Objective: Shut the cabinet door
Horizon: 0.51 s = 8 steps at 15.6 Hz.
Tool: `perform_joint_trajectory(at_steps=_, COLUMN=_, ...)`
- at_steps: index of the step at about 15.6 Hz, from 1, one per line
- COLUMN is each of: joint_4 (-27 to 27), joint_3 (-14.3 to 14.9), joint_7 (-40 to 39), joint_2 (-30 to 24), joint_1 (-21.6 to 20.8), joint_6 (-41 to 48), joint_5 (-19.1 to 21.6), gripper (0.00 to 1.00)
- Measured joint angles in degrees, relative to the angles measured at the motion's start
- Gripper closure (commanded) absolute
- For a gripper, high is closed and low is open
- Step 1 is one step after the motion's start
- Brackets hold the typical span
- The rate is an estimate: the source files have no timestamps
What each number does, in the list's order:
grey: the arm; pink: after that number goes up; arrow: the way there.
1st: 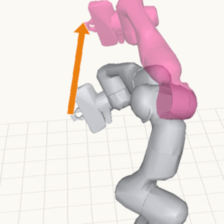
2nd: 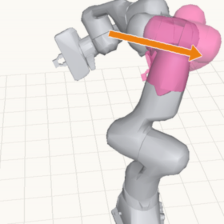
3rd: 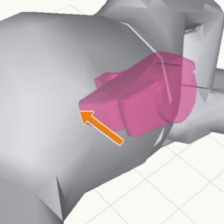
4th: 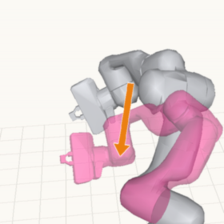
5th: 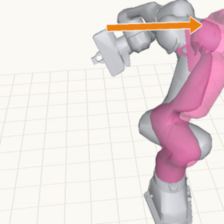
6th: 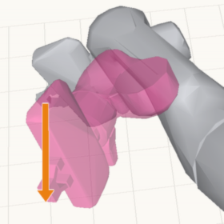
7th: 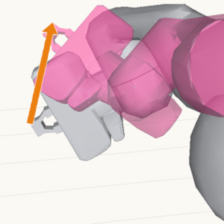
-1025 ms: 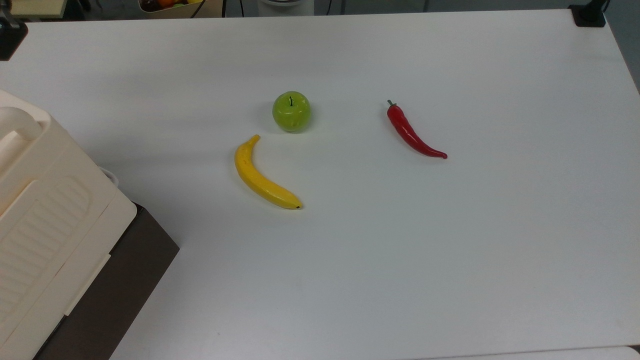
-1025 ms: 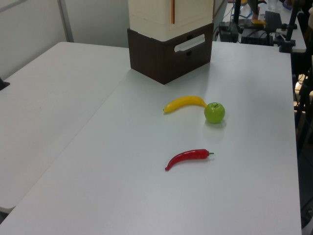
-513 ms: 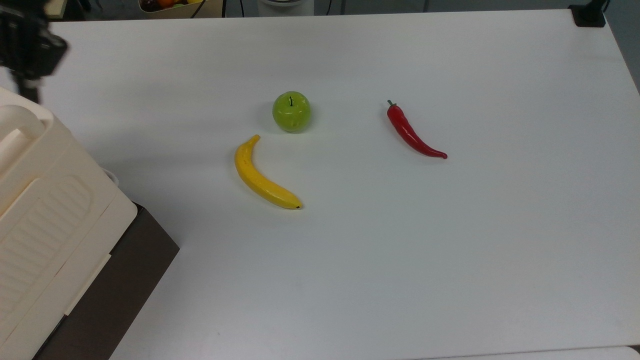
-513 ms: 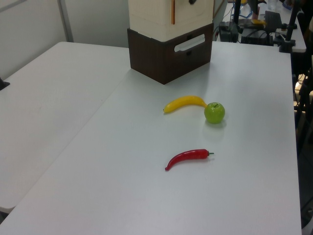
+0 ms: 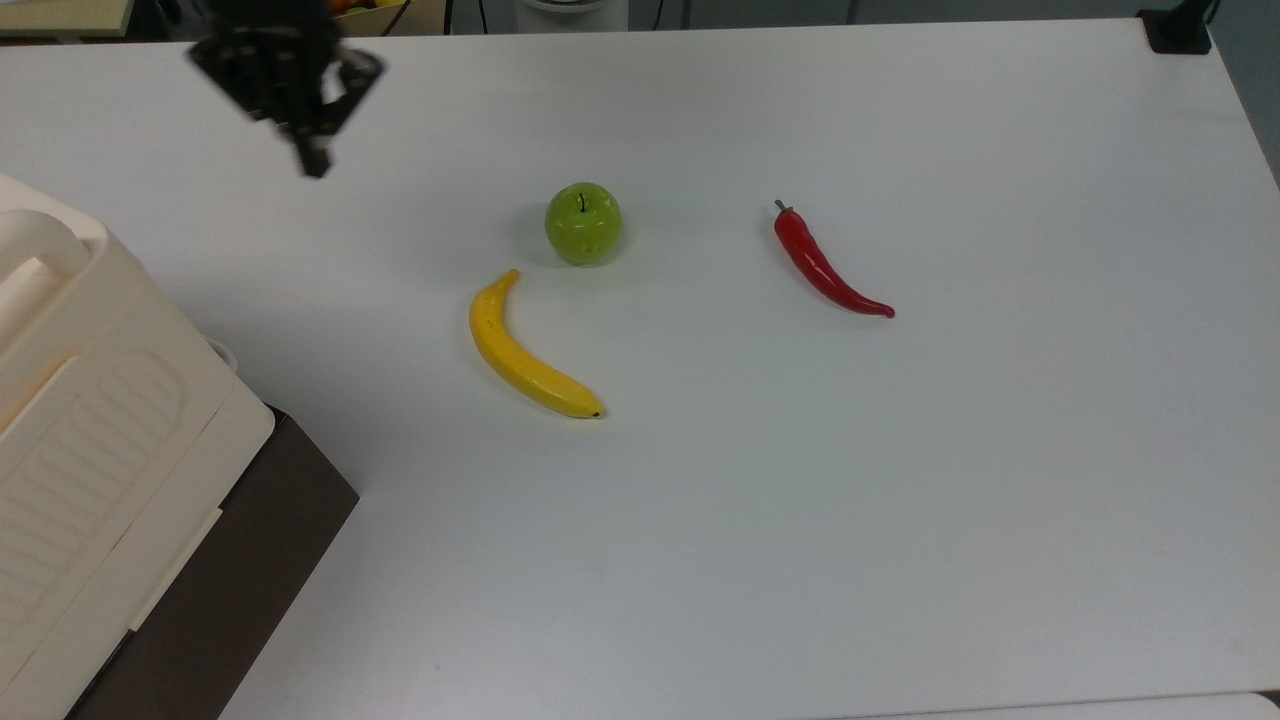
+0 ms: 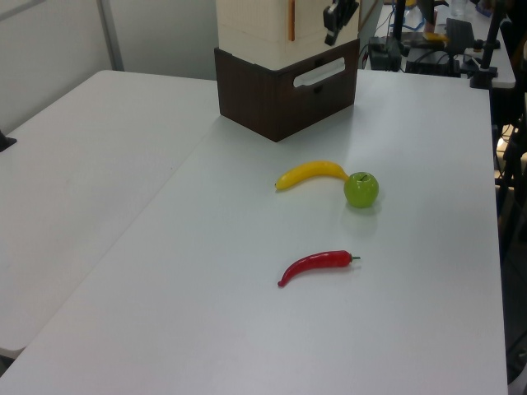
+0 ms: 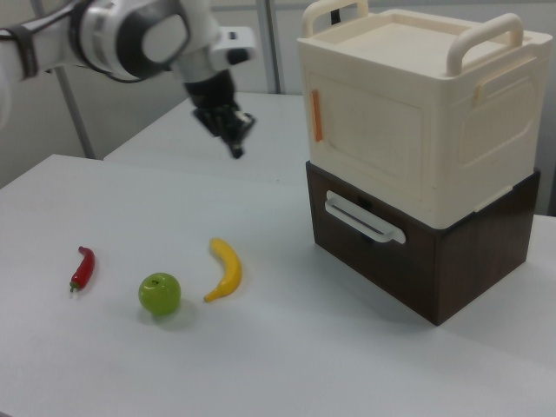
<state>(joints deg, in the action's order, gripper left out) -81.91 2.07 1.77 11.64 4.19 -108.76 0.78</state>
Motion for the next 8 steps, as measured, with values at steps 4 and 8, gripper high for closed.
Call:
perform_joint_trajectory(at_steps=4, joint_4=-1.6, joint_3=-0.2, joint_7=0.0, joint_2=-2.6, joint_1=-5.6, joint_6=8.1, joint_5=-2.0, gripper=0.95)
perform_joint_trajectory(at_steps=8, joint_4=-5.6, joint_3=-0.2, joint_7=-0.1, joint_2=-6.0, joint_1=-10.0, joint_6=12.5, joint_5=-2.1, gripper=0.89)
